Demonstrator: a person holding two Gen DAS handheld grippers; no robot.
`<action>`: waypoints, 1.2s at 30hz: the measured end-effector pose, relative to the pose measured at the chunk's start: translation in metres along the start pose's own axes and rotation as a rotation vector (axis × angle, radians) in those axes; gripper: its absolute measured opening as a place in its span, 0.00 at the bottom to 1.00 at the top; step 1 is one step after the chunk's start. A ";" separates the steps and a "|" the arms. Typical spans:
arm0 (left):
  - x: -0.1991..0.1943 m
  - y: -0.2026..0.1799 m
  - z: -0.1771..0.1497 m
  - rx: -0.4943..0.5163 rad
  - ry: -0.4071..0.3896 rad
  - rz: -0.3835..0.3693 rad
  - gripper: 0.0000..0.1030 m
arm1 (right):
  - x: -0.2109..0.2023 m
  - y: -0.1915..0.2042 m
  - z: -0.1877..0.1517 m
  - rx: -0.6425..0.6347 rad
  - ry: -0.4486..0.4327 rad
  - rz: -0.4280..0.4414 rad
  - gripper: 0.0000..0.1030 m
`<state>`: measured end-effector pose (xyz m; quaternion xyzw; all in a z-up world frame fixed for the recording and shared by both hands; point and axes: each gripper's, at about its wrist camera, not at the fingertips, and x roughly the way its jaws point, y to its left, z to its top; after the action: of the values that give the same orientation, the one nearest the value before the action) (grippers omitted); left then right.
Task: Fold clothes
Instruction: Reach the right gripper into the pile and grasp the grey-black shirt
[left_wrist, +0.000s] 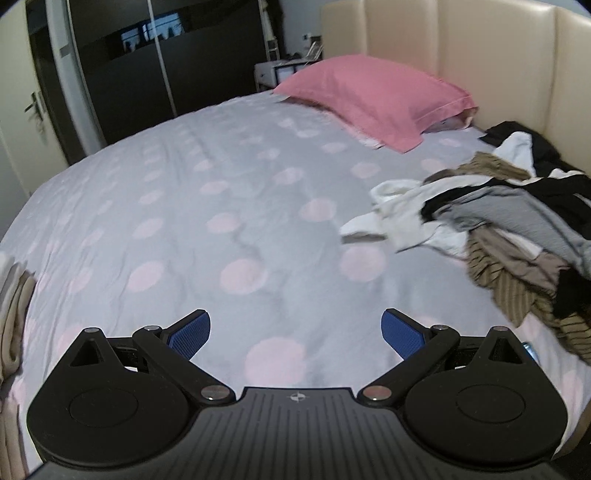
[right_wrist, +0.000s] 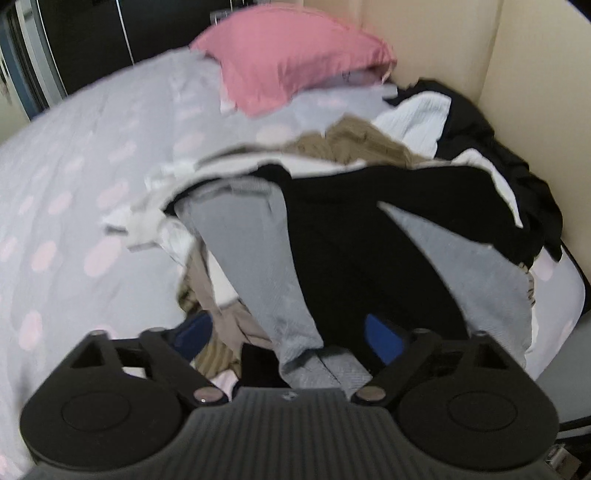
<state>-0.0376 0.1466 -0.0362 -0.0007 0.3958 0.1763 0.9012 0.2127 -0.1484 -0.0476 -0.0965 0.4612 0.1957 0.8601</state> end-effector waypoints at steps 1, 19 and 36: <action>0.001 0.004 -0.003 0.003 0.009 0.009 0.98 | 0.009 0.002 0.000 -0.018 0.015 -0.022 0.77; -0.009 0.052 -0.028 -0.043 0.022 0.059 0.95 | -0.062 0.043 0.029 -0.113 -0.160 -0.036 0.12; -0.057 0.108 -0.021 -0.173 -0.092 0.102 0.95 | -0.142 0.267 -0.002 -0.378 -0.112 0.603 0.12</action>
<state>-0.1223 0.2274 0.0049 -0.0502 0.3367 0.2556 0.9049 0.0268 0.0579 0.0732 -0.1024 0.3768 0.5274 0.7546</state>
